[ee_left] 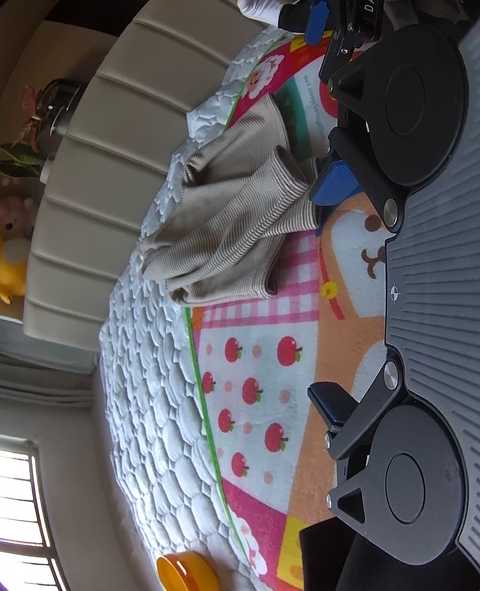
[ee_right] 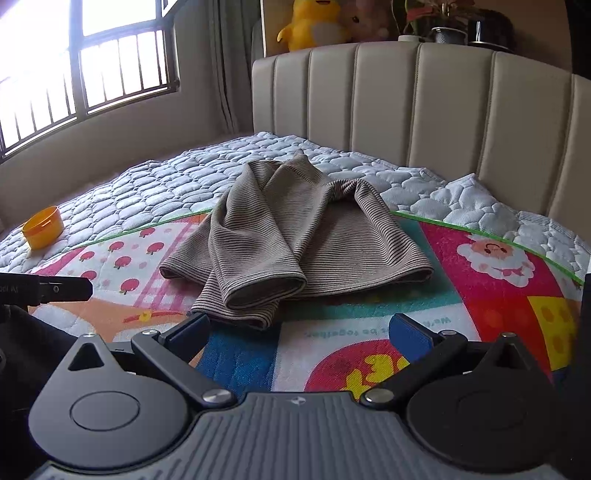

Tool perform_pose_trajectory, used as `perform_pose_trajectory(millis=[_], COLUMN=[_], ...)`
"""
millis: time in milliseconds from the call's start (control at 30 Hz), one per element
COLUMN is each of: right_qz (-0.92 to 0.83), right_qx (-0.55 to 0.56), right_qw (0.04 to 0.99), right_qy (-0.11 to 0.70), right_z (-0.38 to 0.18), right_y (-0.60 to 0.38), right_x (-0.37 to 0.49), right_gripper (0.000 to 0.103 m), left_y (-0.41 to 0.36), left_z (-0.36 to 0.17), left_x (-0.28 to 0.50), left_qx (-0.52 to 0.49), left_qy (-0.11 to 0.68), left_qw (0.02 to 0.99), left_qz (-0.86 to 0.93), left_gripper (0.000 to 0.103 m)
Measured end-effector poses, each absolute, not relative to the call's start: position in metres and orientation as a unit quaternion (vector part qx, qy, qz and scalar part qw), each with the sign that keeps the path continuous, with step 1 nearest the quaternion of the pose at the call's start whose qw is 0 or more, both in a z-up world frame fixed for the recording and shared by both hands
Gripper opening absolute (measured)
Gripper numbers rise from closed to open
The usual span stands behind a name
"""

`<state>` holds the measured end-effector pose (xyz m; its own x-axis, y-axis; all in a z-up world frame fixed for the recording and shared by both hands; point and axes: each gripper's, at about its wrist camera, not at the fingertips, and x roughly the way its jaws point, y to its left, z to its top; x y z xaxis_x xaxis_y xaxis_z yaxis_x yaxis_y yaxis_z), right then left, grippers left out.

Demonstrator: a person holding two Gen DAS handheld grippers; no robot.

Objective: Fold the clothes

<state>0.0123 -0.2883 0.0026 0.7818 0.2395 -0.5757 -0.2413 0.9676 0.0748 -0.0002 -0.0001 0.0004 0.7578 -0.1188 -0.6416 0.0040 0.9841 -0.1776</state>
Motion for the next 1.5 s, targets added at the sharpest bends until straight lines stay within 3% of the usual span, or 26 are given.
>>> perform_pose_trajectory(millis=[1500], right_qz=[0.164], right_qx=[-0.041], right_qw=[0.931], right_qy=[0.324], right_z=[-0.001], right_y=[-0.270], right_x=[0.014], right_gripper=[0.103], left_y=[0.003], left_z=[-0.001], left_x=[0.000], left_qx=[-0.097], left_qy=[0.357], left_qw=[0.928], left_qz=[-0.035], left_gripper=[0.103])
